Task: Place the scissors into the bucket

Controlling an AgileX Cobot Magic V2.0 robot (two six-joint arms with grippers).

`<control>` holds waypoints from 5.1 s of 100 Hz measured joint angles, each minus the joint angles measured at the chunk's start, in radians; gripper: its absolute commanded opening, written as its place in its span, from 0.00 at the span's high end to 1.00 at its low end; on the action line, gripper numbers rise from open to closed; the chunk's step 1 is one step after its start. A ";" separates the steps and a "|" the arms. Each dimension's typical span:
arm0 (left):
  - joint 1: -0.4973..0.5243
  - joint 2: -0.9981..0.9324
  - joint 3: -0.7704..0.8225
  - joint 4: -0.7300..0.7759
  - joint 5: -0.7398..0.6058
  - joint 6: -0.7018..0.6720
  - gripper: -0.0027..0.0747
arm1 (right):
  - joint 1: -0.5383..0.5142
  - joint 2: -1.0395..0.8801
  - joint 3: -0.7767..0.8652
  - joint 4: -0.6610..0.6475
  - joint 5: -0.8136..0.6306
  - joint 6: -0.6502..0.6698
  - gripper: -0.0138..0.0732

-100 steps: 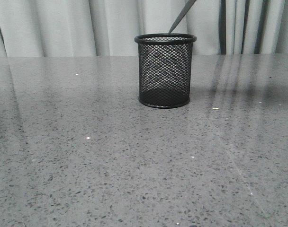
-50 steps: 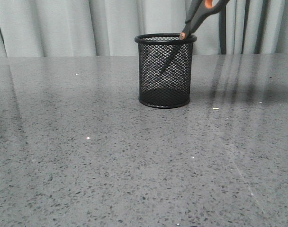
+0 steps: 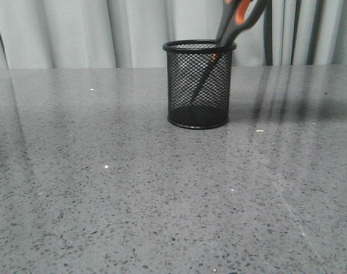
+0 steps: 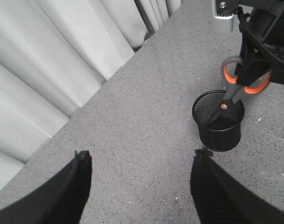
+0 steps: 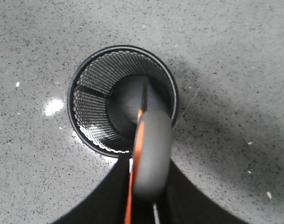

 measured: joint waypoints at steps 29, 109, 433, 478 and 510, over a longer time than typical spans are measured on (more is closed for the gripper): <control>0.000 0.000 0.000 0.000 0.000 0.000 0.42 | 0.000 0.001 -0.065 0.006 0.000 0.000 0.41; 0.000 -0.086 0.098 -0.002 -0.034 -0.072 0.99 | -0.008 -0.630 0.398 -0.035 -0.488 0.023 0.89; 0.196 -1.267 1.894 0.312 -1.196 -0.707 0.99 | -0.009 -1.433 1.491 -0.027 -1.159 0.027 0.89; 0.196 -1.267 1.894 0.312 -1.196 -0.707 0.99 | -0.171 -1.537 1.707 -0.082 -1.318 0.039 0.89; 0.196 -1.267 1.894 0.312 -1.198 -0.707 0.99 | -0.257 -1.668 1.767 -0.177 -1.135 0.107 0.89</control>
